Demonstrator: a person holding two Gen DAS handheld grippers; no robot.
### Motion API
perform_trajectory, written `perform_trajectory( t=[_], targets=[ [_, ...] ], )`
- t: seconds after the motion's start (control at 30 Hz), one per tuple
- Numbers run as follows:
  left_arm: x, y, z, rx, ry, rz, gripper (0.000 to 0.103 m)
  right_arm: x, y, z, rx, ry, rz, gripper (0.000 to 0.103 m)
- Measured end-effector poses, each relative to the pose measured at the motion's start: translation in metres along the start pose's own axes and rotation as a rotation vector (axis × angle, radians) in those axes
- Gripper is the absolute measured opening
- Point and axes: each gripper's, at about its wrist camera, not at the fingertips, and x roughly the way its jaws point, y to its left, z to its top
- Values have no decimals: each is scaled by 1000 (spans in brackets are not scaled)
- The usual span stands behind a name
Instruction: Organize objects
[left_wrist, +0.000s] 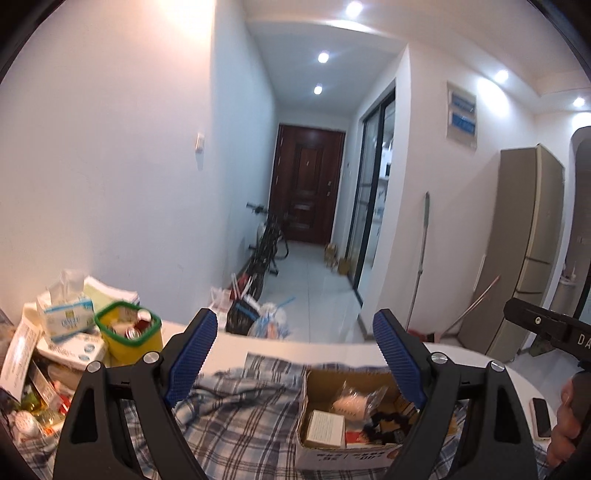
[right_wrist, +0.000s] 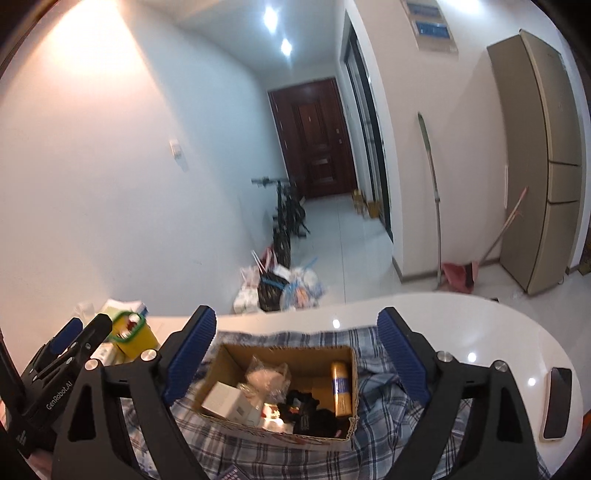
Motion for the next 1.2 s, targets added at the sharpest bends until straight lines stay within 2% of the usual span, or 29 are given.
perform_trajectory(
  t=[0.17,0.23,0.27,0.37,0.5,0.6,0.63,0.7,0.83,0.93,1.0,1.07,1.13,1.2],
  targets=[
    [-55,-13,12,28,-168,-95,88,-33,4,7,5,-81,13,95],
    [-69,-17,14,41,-212,-104,95,-48,5,9,-9,-123,-2,96],
    [-76,-19,16,41,-226,-115,103,-55,5,9,-16,-141,-9,96],
    [-95,-18,18,29,-303,-141,103,-75,9,11,-33,-213,-25,98],
    [-118,-22,21,68,-426,-123,103,-98,15,8,-74,-330,-62,98],
    [-131,-18,22,87,-494,-217,103,-108,23,5,-177,-446,-46,100],
    [-134,-16,23,72,-505,-232,103,-109,24,4,-195,-463,-46,103],
    [-137,-12,25,41,-495,-208,103,-110,23,4,-163,-466,-67,103],
    [-143,-5,30,13,-464,-159,103,-110,13,7,-72,-453,-15,103],
    [-154,4,30,-25,-497,-118,103,-110,17,13,-104,-393,-83,103],
    [-161,12,32,-55,-507,-109,103,-117,21,11,-134,-434,-116,103],
    [-161,16,36,-68,-474,-119,103,-126,23,9,-134,-468,-125,103],
    [-160,21,40,-82,-435,-138,103,-135,25,9,-136,-477,-78,103],
    [-159,22,40,-88,-406,-156,103,-141,25,9,-134,-472,11,103]
  ],
)
